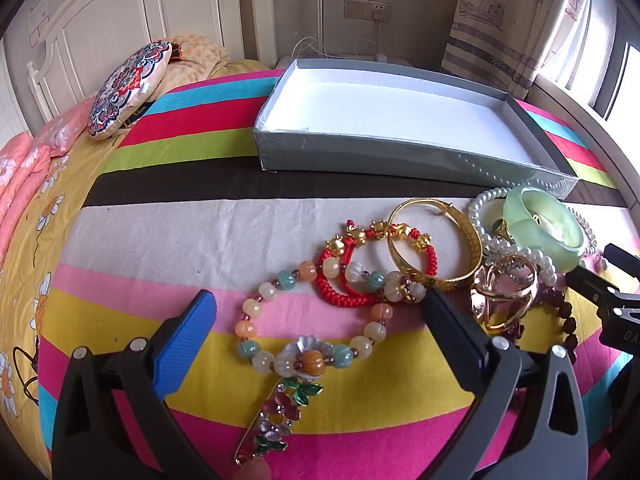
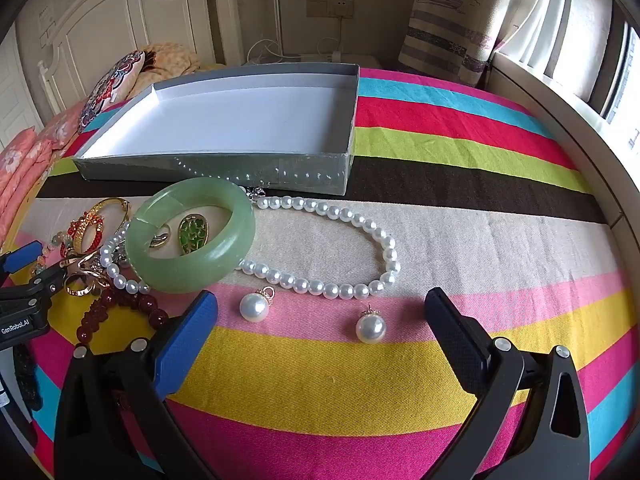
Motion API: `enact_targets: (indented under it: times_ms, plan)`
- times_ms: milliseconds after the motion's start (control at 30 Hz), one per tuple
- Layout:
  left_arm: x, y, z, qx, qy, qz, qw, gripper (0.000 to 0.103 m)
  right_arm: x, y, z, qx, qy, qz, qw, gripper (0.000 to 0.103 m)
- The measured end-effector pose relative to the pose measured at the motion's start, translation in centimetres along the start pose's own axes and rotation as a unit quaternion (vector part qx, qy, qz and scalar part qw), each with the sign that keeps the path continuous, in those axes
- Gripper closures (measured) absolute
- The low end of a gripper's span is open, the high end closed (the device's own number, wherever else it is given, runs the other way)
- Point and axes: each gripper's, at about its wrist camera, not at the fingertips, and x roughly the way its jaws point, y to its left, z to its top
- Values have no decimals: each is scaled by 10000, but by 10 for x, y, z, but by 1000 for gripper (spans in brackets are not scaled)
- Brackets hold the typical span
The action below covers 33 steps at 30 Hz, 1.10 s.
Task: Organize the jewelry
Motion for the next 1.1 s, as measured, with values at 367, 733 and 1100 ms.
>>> enact_targets:
  times_ms: [367, 733, 1100]
  plan:
    - [-1, -2, -1, -4, -1, 1, 10000, 2, -1, -2, 4, -148, 137, 114, 9997, 4]
    - [-2, 1, -3, 56, 102, -125, 9999, 2, -63, -22, -12, 285, -1128, 867, 9894, 4]
    - [-85, 71, -56, -817, -1473, -202, 9855, 2, -55, 15, 10, 99, -1137, 898, 9894, 4]
